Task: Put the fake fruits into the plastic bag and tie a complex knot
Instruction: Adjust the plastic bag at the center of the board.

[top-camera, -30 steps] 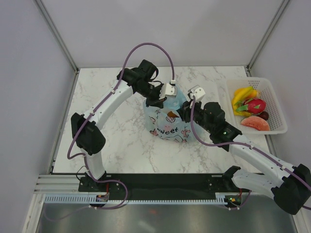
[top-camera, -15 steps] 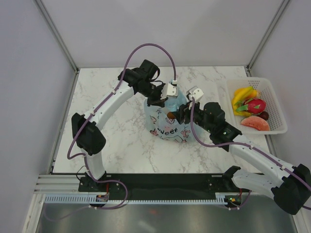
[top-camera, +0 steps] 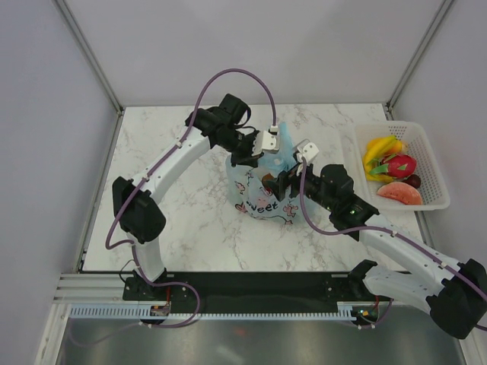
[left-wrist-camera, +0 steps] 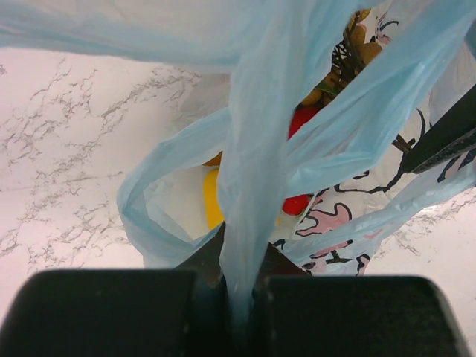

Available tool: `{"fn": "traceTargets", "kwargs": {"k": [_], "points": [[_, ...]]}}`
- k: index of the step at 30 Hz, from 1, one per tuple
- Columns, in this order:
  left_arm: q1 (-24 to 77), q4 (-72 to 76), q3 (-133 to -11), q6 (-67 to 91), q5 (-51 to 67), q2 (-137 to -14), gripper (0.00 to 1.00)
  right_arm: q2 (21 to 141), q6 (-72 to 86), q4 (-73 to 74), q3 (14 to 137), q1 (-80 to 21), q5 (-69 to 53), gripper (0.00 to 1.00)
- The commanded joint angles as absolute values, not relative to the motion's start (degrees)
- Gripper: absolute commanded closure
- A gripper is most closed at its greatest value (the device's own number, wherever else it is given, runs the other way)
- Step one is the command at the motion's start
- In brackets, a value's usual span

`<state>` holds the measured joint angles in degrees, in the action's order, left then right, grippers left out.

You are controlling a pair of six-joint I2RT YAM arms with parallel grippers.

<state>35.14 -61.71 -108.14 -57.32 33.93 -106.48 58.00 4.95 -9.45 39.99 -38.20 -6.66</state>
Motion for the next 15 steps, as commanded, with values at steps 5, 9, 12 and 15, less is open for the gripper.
{"fn": "traceTargets", "kwargs": {"k": [5,9,12,15], "points": [[35.9,-60.6,-106.8,-59.1,30.9,-104.6,0.95,58.8,6.4,-11.7,43.2,-37.2,-7.5,0.23],[36.5,-60.6,-106.8,-59.2,29.6,-104.8,0.95,59.1,6.8,-11.6,43.7,-36.9,-7.8,0.26],[36.7,-60.6,-107.0,-59.3,29.7,-104.6,0.95,59.6,6.9,-11.7,44.1,-36.7,-8.1,0.28],[37.1,-60.6,-107.4,-59.1,29.4,-104.5,0.95,60.4,6.9,-11.3,45.1,-36.7,-8.3,0.32]]}}
